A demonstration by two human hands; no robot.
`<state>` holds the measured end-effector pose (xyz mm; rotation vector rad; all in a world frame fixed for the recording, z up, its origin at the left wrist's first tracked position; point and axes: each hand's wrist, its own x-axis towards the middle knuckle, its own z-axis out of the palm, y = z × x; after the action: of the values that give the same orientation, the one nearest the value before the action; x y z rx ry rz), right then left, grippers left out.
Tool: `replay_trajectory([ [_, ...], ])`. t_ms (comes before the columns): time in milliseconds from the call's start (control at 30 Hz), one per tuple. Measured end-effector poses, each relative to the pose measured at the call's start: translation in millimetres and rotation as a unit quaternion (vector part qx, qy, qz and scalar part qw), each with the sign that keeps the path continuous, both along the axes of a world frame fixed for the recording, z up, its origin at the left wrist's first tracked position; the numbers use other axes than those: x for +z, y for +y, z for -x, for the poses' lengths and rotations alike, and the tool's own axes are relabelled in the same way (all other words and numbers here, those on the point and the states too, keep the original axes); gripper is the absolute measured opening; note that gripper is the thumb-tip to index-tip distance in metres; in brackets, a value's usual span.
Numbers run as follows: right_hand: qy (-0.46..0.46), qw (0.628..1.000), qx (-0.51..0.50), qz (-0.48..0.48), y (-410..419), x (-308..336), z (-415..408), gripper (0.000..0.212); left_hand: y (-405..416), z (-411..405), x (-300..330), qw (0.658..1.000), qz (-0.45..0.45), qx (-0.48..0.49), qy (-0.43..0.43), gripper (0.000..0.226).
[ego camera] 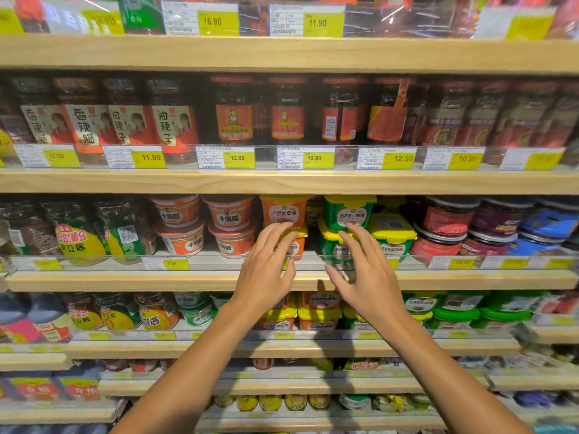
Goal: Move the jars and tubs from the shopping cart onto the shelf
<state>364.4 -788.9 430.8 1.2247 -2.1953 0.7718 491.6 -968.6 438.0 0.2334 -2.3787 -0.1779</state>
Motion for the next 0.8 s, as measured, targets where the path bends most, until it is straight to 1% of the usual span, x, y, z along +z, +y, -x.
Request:
replay_trajectory([
  [133, 0.015, 1.0, 0.0, -0.005, -2.8, -1.7, 5.0, 0.066, 2.1, 1.1, 1.6, 1.0, -0.004, 0.01, -0.007, 0.05],
  [367, 0.01, 1.0, 0.0, -0.014, -1.6, -3.2, 4.7, 0.067, 4.1, 0.2, 2.4, 1.0, 0.001, 0.011, -0.01, 0.049],
  [500, 0.006, 1.0, 0.03, -0.002, 3.7, 0.5, -5.9, 0.063, 5.1, -6.6, 5.7, 1.0, -0.011, -0.009, 0.017, 0.043],
  [667, 0.033, 0.994, 0.096, 0.026, 6.8, 48.8, -20.5, 0.056, 5.5, -29.2, 48.5, 0.997, -0.002, -0.035, 0.069, 0.045],
  [800, 0.074, 0.988, 0.122, 0.052, -2.2, 105.3, -31.4, 0.053, -3.2, -46.1, 101.7, 0.99, 0.031, -0.022, 0.137, 0.041],
])
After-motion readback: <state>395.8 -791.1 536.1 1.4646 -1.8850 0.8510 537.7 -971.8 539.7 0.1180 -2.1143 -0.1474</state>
